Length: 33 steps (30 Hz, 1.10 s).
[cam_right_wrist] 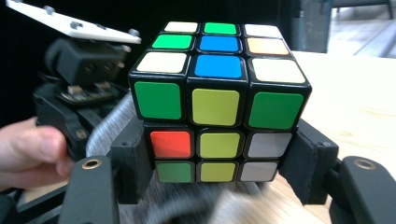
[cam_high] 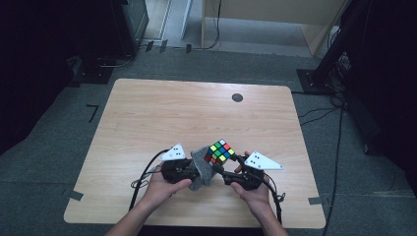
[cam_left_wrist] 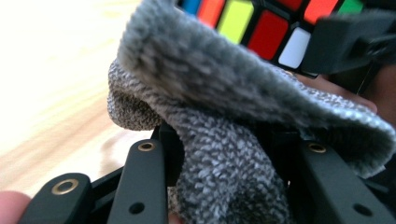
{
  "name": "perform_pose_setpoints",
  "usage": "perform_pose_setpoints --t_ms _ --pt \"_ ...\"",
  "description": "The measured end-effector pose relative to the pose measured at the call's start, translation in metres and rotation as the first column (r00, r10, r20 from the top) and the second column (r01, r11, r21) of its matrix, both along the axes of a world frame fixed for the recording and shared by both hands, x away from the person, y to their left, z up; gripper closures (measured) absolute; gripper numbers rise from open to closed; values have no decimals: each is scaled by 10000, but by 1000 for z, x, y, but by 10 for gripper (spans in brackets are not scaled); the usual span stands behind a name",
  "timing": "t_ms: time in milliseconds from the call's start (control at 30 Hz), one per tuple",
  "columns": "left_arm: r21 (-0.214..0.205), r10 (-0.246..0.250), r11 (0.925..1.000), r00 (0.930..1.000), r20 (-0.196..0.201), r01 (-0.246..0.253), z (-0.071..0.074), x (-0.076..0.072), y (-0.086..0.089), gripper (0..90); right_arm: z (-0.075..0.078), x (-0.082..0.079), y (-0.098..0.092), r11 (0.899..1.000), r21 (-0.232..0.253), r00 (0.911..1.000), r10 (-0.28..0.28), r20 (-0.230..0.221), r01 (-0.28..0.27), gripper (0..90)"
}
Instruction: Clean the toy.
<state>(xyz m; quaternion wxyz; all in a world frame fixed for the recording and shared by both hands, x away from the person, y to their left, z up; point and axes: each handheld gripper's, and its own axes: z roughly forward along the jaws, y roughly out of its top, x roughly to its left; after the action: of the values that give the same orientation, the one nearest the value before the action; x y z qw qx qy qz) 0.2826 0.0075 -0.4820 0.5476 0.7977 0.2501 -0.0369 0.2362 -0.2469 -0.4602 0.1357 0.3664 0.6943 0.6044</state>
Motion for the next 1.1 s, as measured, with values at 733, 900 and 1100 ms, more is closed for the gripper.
perform_pose_setpoints --t_ms 733,900,1100 --pt "-399 1062 9933 9930 -512 -1083 5 15 23 628 -2 -1 -1 9985 -524 9995 -113 294 129 350" --pt "-1351 1246 9811 9865 -1067 -1386 11 22 39 637 -5 -2 1 9961 -844 9990 296 330 -267 350" --pt "-1537 856 9832 9926 -864 -982 14 19 37 645 -11 -7 21 9772 -1997 9946 856 587 -723 350"
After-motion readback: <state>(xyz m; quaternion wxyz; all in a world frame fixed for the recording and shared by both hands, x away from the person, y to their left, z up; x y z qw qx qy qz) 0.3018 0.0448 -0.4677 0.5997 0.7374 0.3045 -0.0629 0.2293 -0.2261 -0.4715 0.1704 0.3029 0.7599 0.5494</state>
